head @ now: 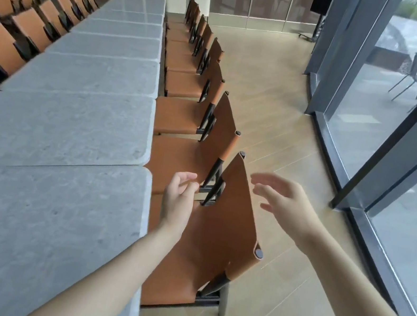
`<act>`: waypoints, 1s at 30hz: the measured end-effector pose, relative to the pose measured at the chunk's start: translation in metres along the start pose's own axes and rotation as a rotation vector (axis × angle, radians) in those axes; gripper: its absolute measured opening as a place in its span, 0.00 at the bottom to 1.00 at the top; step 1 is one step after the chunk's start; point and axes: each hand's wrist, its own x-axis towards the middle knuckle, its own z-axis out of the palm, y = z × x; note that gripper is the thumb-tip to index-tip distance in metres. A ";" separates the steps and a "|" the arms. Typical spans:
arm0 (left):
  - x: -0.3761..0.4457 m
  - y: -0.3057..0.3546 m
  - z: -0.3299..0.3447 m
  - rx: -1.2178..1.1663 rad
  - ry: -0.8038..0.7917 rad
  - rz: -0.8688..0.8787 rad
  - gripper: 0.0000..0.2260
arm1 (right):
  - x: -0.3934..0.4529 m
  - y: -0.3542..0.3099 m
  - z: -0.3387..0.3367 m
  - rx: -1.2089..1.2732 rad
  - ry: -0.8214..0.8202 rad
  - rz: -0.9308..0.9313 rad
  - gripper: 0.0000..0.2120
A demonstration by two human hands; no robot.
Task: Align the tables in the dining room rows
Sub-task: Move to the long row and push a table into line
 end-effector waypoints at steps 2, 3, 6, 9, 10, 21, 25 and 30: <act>-0.011 0.001 0.040 -0.018 0.022 -0.007 0.07 | 0.007 0.014 -0.046 -0.037 -0.008 0.002 0.12; -0.015 0.002 0.059 -0.023 0.035 -0.013 0.07 | 0.011 0.020 -0.069 -0.058 -0.013 0.005 0.12; -0.026 0.003 0.105 -0.021 0.091 0.001 0.07 | 0.030 0.029 -0.124 -0.101 -0.058 -0.028 0.11; -0.028 0.000 0.119 -0.004 0.137 -0.020 0.07 | 0.051 0.031 -0.139 -0.083 -0.087 -0.056 0.11; -0.027 -0.001 0.120 0.013 0.174 -0.031 0.07 | 0.057 0.034 -0.138 -0.072 -0.130 -0.061 0.11; 0.027 -0.011 0.101 -0.045 0.634 -0.094 0.07 | 0.155 0.034 -0.074 -0.121 -0.607 -0.175 0.10; 0.085 0.005 0.122 -0.133 0.712 -0.038 0.06 | 0.215 0.009 -0.089 -0.185 -0.653 -0.271 0.10; 0.140 0.001 0.163 -0.140 0.714 -0.022 0.07 | 0.294 -0.008 -0.112 -0.281 -0.656 -0.326 0.09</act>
